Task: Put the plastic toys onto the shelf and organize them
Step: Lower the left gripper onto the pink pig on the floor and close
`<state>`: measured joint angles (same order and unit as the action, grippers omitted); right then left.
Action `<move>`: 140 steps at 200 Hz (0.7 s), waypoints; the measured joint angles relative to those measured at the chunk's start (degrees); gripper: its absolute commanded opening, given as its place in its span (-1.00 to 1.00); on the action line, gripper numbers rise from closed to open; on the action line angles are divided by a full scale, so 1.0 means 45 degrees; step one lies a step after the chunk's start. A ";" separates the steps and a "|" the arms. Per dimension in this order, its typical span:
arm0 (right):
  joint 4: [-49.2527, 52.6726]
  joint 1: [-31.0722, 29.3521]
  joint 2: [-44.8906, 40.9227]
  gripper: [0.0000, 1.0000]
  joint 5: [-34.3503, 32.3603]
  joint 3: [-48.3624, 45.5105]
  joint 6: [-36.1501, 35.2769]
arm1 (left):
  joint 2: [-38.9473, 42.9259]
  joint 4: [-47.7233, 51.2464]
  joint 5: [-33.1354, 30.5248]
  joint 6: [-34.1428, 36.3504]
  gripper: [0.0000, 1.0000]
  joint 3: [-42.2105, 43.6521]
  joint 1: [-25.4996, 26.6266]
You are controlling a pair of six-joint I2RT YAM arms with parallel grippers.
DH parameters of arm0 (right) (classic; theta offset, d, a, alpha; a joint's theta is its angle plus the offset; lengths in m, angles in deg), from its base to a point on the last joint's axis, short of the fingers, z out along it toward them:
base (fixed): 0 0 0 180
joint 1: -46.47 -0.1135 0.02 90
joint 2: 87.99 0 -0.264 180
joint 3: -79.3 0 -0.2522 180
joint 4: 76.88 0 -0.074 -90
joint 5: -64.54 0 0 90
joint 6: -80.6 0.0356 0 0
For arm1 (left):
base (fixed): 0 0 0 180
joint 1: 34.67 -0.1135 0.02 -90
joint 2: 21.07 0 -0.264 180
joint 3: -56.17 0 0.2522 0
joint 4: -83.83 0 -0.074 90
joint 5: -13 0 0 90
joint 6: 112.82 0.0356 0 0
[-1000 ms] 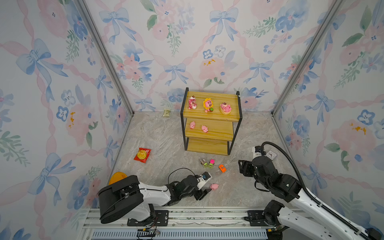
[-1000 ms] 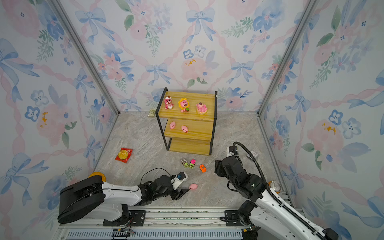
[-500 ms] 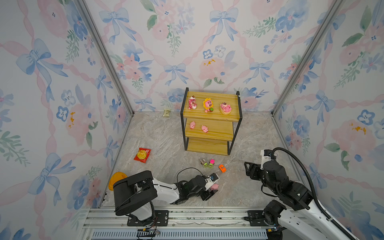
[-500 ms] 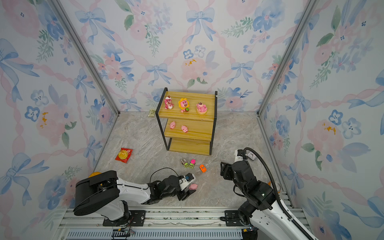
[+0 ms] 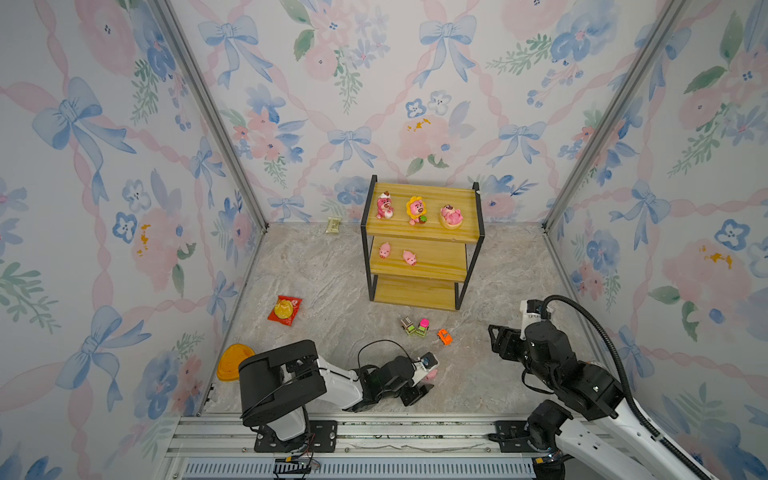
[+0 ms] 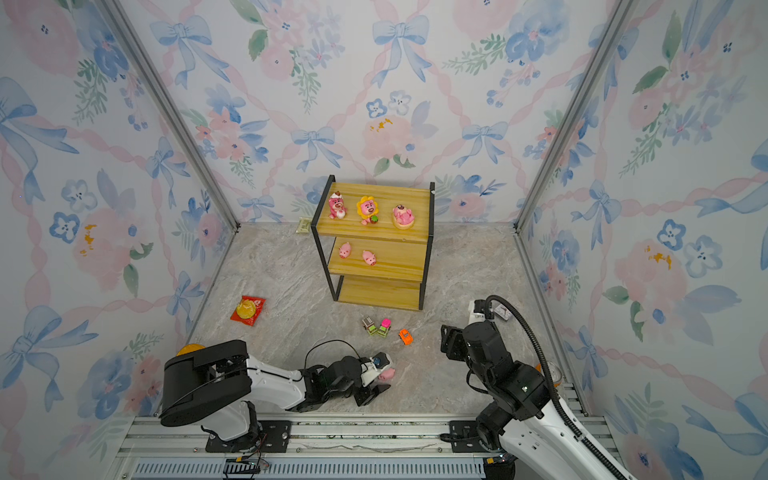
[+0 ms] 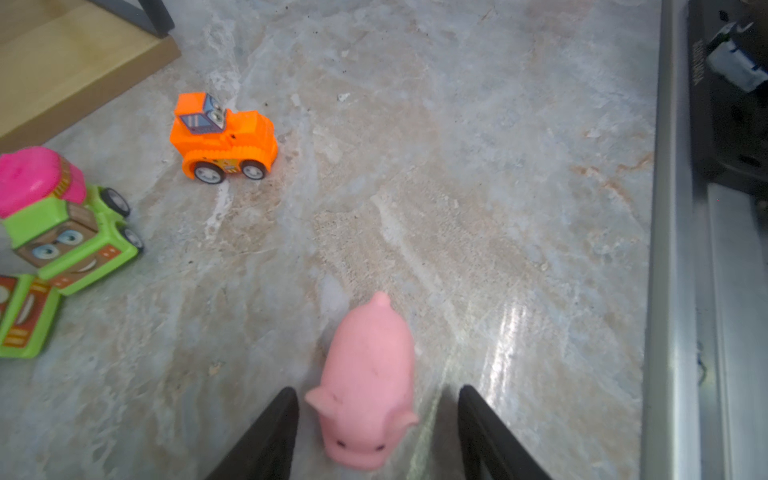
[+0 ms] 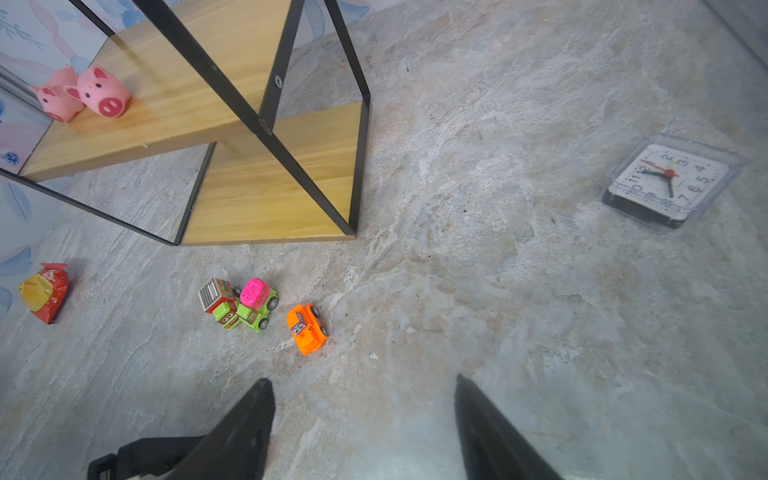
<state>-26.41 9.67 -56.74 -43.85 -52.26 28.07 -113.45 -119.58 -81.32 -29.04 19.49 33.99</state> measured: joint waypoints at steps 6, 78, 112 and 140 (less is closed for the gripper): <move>0.0000 0.0000 0.0000 0.42 0.0000 0.0000 0.0000 | -0.0024 0.0000 -0.0068 0.0000 0.17 -0.0029 0.0000; 0.0000 0.0024 0.0000 0.42 0.0000 0.0000 0.0005 | -0.0078 -0.0005 -0.0699 -0.0087 0.03 -0.0058 0.0000; 0.0039 0.0087 -0.0029 0.42 -0.0005 -0.0005 0.0005 | -0.0155 -0.0010 -0.0889 -0.0136 -0.08 -0.0126 0.0000; 0.0160 0.0097 -0.0180 0.41 -0.0010 -0.0005 0.0005 | -0.0243 -0.0005 -0.1117 -0.0291 -0.16 -0.0209 0.0053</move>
<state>-25.68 10.11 -57.55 -43.89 -52.28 28.09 -114.54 -119.60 -86.35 -30.35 18.55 34.23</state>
